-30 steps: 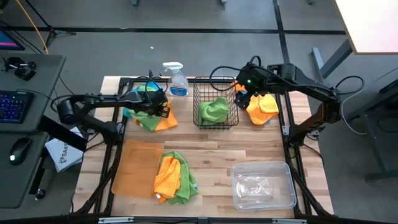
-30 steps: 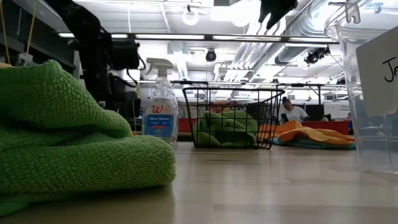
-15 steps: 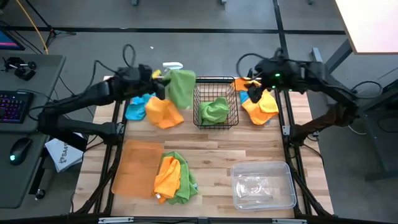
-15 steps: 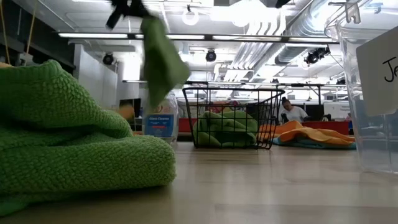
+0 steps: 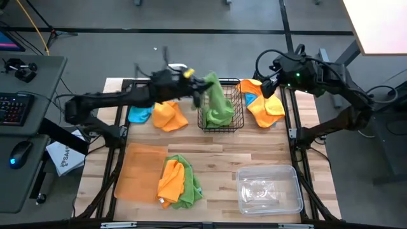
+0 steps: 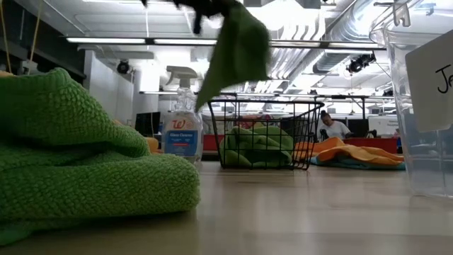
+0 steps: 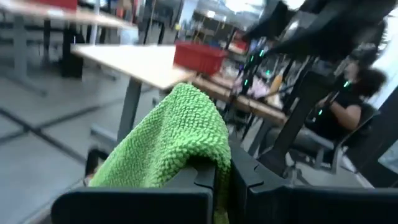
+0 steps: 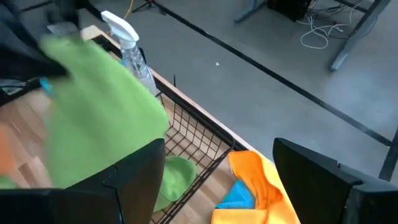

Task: Sort microfiber towel by color & place in baskets
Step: Put the top green microfiber cloth into the mesh basket

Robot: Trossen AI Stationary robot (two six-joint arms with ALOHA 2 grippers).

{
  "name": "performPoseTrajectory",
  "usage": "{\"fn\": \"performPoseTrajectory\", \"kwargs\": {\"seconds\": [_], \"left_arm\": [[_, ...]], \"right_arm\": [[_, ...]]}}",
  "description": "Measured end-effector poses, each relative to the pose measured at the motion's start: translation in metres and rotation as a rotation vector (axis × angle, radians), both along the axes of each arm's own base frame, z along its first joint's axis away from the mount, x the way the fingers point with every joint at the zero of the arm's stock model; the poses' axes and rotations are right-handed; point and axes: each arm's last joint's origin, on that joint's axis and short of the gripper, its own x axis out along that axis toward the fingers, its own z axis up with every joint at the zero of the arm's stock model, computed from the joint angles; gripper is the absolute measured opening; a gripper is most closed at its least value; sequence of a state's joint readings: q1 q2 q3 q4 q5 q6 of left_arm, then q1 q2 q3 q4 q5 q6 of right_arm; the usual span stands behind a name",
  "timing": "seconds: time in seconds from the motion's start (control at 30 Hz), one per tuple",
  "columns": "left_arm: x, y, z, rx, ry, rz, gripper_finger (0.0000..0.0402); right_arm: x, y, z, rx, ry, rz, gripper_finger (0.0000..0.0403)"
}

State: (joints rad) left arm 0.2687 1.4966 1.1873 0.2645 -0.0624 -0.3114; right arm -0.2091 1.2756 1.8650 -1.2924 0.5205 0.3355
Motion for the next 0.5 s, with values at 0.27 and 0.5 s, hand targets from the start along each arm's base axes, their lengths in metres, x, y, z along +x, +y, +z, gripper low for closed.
{"fn": "performPoseTrajectory", "kwargs": {"seconds": [0.27, 0.5], "left_arm": [[0.045, 0.011, -0.051, -0.167, -0.093, -0.040, 0.0000], [0.045, 0.013, -0.029, -0.107, -0.384, -0.154, 0.0000]], "right_arm": [[0.002, 0.000, -0.001, 0.000, 0.012, 0.001, 0.0295], [0.001, 0.000, -0.001, 0.001, 0.015, 0.001, 0.0295]]}}
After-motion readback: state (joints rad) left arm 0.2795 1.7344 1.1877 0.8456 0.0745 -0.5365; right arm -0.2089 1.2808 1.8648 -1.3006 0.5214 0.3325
